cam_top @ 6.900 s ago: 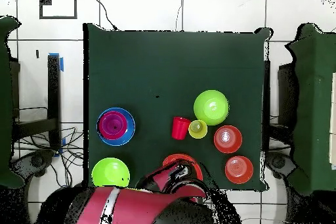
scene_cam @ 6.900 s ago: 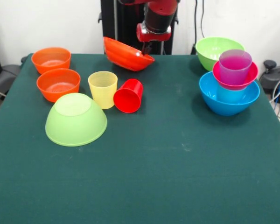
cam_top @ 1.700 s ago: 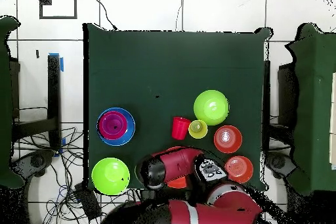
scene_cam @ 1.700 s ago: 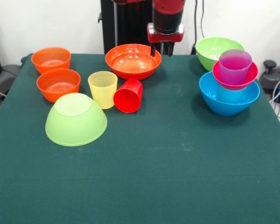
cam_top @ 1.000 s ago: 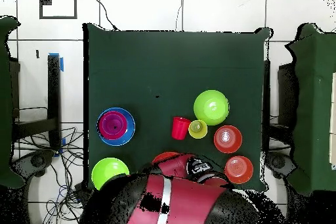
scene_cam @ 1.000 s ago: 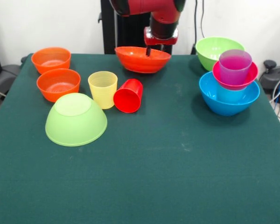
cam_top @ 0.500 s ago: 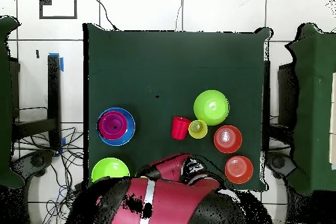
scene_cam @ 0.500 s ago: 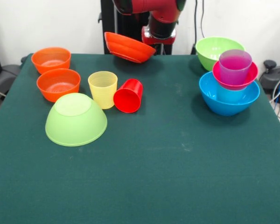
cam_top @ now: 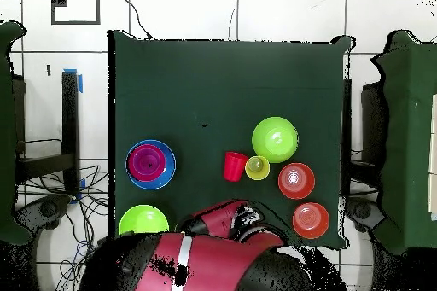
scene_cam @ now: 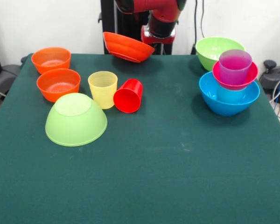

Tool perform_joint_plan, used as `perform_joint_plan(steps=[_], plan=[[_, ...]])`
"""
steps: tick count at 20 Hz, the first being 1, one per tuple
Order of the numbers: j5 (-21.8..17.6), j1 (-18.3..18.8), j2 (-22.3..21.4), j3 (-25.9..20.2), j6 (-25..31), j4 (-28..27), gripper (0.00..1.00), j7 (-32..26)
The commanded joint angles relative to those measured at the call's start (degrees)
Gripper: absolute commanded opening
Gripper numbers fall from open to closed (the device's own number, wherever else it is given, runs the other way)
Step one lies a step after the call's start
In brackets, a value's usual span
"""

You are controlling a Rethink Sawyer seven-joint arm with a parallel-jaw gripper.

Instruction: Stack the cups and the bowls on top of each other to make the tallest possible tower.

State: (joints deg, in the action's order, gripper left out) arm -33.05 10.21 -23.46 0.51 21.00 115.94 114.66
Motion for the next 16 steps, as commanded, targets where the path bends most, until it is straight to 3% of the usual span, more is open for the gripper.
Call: perform_joint_plan(steps=[1,5,7,16], plan=[[0.99,-5.36,-2.49,-0.07,8.36,-9.04,0.00,2.36],[2.01,-8.62,-4.32,1.94,21.33,-11.09,0.00,-0.69],[2.56,-8.87,-4.42,1.73,24.98,-11.96,0.00,-1.33],[2.76,-6.47,-4.03,-1.28,29.45,-12.55,0.00,-1.11]])
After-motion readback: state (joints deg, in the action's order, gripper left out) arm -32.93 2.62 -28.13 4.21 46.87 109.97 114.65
